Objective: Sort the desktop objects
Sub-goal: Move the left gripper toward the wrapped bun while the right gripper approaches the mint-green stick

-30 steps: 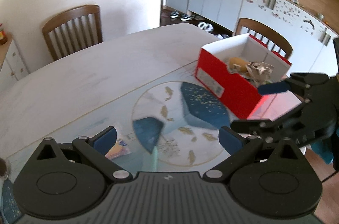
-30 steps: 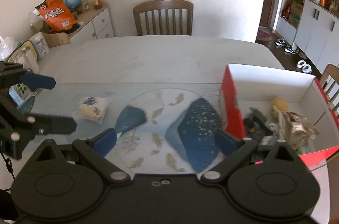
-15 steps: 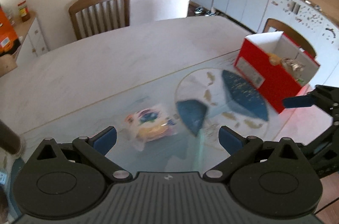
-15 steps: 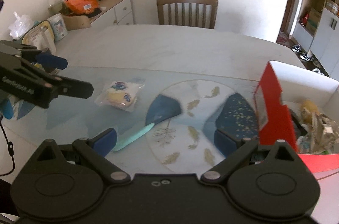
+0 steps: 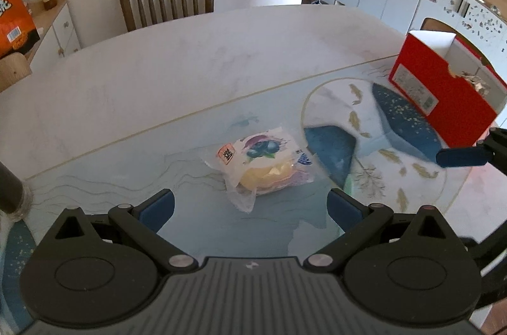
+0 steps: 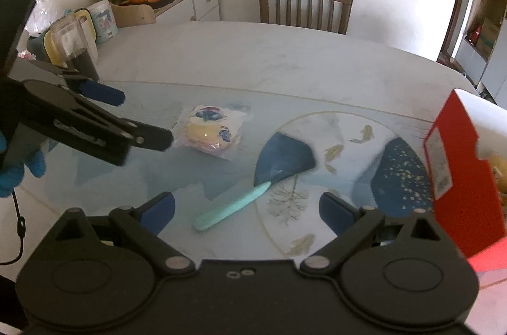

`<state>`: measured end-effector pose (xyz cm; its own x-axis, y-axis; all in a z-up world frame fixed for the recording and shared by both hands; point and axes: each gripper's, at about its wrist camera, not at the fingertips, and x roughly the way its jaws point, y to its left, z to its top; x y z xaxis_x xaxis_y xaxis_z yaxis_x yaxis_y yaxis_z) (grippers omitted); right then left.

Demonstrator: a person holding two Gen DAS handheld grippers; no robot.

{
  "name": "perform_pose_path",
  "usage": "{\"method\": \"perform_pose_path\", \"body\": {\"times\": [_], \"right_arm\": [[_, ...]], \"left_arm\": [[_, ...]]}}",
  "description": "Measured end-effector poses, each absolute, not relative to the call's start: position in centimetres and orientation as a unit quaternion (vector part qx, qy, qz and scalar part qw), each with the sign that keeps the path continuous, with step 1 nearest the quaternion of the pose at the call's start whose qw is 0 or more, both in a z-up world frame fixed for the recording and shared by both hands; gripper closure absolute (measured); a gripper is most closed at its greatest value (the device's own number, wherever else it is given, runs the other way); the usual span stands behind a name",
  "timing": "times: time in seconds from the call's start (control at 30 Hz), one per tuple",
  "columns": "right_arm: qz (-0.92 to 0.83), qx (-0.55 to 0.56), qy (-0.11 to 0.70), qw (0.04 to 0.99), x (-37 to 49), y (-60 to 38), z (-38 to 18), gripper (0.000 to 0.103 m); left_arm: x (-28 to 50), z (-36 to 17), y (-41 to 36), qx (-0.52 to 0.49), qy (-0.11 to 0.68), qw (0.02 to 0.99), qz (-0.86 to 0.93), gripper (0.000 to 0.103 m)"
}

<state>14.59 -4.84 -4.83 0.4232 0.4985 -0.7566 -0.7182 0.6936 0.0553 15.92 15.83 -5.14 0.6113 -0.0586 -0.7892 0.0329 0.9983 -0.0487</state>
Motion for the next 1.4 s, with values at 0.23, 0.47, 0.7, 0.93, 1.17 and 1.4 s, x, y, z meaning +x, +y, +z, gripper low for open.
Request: {"method": "perform_pose_path", "body": {"times": [0.23, 0.47, 0.7, 0.93, 1.17, 1.4], "right_arm": [[0.362, -0.135, 0.406, 0.828, 15.2, -3.4, -6.9, 0.006], [0.361, -0.132, 0.419, 0.822, 16.0, -2.0, -8.6, 0.007], [0.363, -0.137, 0.429, 0.816, 16.4, -0.9, -9.8, 0.008], [0.356, -0.146, 0.440, 0.811, 16.6, -0.8, -10.9, 0.010], [0.350, -0.150, 0.443, 0.812, 16.9, -0.9, -11.5, 0.015], [0.347, -0.171, 0.429, 0.816, 16.8, -0.8, -11.7, 0.018]], "left_arm": [[17.6, -6.9, 16.0, -0.005, 0.433, 0.901, -0.030, 0.000], [18.8, -8.7, 16.2, 0.008, 0.426, 0.904, -0.034, 0.000], [19.7, -9.8, 16.0, 0.014, 0.424, 0.904, -0.041, 0.000], [20.0, -10.4, 15.8, 0.013, 0.424, 0.905, -0.044, 0.000], [20.3, -11.1, 15.4, 0.016, 0.423, 0.905, -0.047, 0.000], [20.8, -11.7, 15.0, 0.016, 0.420, 0.906, -0.046, 0.000]]}}
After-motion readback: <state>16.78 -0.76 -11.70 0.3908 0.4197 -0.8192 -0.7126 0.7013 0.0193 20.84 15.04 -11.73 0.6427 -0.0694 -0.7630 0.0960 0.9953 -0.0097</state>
